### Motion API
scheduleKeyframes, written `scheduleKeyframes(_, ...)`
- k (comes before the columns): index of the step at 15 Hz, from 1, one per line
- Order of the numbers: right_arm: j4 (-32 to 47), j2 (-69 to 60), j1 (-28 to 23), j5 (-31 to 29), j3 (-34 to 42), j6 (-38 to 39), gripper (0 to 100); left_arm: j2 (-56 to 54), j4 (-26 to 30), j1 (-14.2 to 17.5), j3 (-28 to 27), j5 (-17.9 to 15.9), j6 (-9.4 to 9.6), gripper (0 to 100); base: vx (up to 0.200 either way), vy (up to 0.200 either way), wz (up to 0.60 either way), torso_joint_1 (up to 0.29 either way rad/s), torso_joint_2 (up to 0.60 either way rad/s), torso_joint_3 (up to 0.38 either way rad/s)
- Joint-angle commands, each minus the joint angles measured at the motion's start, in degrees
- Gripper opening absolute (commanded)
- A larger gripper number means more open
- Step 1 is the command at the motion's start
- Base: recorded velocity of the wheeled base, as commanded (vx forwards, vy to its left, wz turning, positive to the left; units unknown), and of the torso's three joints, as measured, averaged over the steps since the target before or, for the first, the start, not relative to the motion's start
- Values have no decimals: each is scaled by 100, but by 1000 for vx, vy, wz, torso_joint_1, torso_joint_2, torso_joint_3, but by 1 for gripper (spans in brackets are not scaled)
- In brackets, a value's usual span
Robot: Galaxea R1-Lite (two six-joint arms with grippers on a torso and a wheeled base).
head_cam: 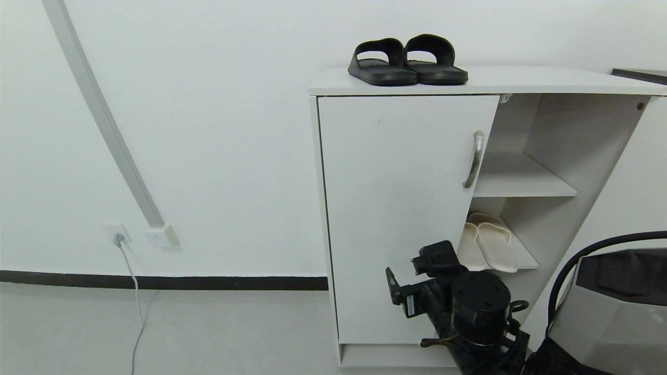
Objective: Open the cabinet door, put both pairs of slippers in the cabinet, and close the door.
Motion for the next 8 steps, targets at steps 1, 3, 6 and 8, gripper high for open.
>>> scheduleKeyframes(1,-16,59,-3,8,-2,5,100,7,0,-2,1,1,0,0,0,0,0,0,0,0)
scheduleKeyframes(3,-25,68,-3,8,7,5,100,7,0,-2,1,1,0,0,0,0,0,0,0,0)
scheduleKeyframes(6,-60,103,-3,8,-2,5,100,7,0,-2,1,1,0,0,0,0,0,0,0,0)
scheduleKeyframes(8,-113,112,-3,8,16,-3,100,7,0,-2,1,1,0,0,0,0,0,0,0,0)
